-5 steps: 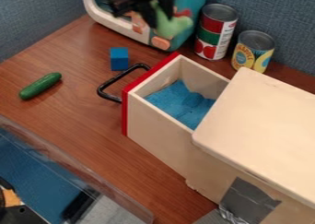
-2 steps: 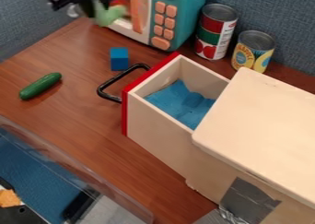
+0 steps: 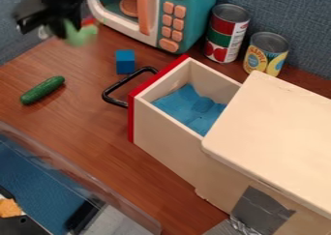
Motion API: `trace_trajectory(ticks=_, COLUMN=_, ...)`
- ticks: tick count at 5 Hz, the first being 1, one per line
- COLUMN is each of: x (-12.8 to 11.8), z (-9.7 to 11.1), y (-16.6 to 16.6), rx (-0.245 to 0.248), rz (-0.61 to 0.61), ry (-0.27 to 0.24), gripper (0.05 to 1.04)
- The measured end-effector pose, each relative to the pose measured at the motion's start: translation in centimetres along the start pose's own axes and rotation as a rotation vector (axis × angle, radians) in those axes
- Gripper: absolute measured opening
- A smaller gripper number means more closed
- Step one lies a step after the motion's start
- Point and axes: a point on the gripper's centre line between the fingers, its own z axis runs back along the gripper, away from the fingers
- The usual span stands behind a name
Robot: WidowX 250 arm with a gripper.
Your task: Take the green doll out of the drawer and put it on top of table
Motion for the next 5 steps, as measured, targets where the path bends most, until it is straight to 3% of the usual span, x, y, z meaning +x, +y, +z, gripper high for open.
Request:
trace_trajectory(ticks=2, x=1.8, z=-2.2, y=2.2, rx=0.057, rz=0.074, ry=0.02, gripper=0.209)
trace_trajectory(ticks=5, x=4.6, z=-5.2, y=0.7, rx=0.04, rz=0.017, ry=0.006, gripper=0.209)
